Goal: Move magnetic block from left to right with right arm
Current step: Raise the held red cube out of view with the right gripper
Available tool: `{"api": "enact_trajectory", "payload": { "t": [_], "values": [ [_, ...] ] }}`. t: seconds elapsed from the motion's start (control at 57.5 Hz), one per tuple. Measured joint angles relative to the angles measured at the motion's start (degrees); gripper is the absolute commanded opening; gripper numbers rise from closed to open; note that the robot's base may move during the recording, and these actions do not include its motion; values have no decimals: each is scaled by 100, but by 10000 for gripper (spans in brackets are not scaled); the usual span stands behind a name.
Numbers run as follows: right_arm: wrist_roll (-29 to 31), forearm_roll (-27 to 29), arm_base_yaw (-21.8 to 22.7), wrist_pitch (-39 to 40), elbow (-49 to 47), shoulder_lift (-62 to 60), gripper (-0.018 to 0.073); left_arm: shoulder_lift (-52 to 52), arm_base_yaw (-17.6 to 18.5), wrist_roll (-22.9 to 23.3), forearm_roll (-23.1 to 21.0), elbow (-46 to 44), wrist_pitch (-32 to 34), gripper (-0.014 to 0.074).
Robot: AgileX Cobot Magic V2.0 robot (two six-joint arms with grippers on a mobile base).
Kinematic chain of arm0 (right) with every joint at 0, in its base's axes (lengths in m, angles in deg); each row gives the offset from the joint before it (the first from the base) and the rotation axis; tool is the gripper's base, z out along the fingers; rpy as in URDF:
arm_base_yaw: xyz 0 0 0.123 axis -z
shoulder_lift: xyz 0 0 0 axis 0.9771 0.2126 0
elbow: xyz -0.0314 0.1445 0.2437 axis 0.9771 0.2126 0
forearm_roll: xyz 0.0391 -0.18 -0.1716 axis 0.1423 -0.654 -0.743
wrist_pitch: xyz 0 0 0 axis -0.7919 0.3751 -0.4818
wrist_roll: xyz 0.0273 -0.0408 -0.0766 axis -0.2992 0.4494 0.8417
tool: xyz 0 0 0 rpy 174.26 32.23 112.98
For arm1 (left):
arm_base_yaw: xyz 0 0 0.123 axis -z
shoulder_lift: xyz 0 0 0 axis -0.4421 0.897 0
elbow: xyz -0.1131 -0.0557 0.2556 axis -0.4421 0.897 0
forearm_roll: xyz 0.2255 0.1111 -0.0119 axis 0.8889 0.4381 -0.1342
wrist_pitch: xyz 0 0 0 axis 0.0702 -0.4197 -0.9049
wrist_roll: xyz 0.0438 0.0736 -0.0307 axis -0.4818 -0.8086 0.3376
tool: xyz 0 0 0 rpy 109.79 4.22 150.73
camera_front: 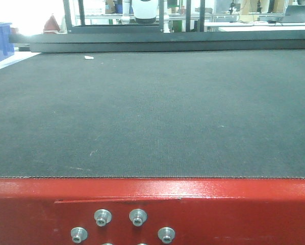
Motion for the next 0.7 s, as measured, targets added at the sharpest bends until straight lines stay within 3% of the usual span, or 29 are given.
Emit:
{"api": "enact_trajectory", "payload": {
  "t": [0.383,0.696],
  "values": [
    [0,-33,69,593,1428,-2274,296,0,0,0,0,0,0,-126],
    [13,-221,69,581,1766,-3668,296,0,0,0,0,0,0,-126]
  ]
}}
